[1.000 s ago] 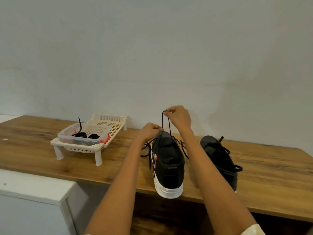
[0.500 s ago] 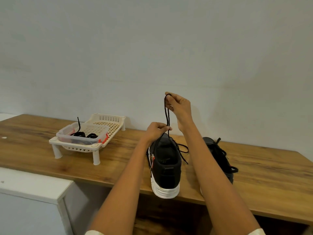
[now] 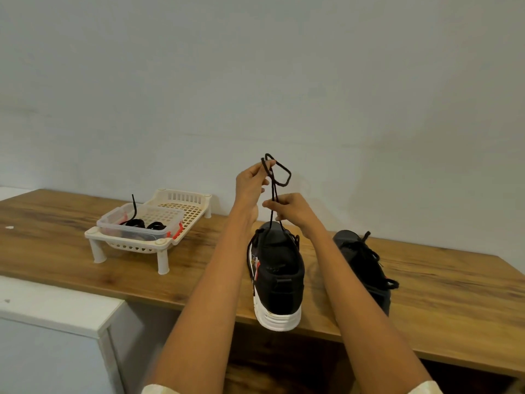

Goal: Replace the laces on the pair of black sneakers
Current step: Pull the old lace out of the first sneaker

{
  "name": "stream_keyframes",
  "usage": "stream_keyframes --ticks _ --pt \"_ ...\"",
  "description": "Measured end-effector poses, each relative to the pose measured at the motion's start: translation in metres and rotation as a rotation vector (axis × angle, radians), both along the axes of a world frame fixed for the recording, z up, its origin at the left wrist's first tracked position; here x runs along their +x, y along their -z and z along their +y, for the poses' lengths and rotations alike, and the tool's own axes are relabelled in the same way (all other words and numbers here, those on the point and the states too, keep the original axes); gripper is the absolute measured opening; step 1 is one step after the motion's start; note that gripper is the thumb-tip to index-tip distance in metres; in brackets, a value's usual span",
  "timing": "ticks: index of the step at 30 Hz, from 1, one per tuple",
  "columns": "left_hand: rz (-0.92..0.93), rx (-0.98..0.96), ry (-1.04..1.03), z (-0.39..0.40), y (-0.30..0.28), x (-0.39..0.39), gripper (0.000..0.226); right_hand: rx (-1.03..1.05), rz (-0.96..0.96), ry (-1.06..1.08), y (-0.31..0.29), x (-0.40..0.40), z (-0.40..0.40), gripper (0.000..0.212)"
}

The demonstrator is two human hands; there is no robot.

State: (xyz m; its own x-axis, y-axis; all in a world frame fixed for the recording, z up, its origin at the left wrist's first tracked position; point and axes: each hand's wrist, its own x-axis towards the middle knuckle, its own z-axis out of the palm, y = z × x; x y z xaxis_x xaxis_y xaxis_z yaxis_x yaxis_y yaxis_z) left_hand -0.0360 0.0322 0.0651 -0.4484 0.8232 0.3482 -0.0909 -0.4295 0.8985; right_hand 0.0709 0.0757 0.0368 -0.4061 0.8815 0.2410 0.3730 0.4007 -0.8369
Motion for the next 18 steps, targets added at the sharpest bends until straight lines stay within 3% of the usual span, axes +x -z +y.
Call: stream_keyframes --ticks 2,5,10,13,18 --pt "-0.064 -0.041 -0.046 0.001 0.007 -0.007 0.013 0.006 0.088 0.070 -0.001 0.002 0.002 0.017" --pt "0.039 -0.190 -0.121 0.003 0.024 -0.018 0.016 0.004 0.293 0.135 -0.011 0.003 0.002 0.010" --pt "0.484 -0.433 0.249 0.000 0.052 -0.017 0.029 -0.033 0.640 0.072 -0.038 -0.004 -0.006 0.018" --pt "0.604 -0.417 0.278 -0.002 0.046 -0.005 0.032 -0.047 0.791 0.004 -0.048 -0.007 -0.013 0.010" --pt "0.570 -0.303 0.247 -0.003 0.038 0.003 0.028 -0.087 0.904 -0.041 -0.053 -0.007 -0.017 0.011"
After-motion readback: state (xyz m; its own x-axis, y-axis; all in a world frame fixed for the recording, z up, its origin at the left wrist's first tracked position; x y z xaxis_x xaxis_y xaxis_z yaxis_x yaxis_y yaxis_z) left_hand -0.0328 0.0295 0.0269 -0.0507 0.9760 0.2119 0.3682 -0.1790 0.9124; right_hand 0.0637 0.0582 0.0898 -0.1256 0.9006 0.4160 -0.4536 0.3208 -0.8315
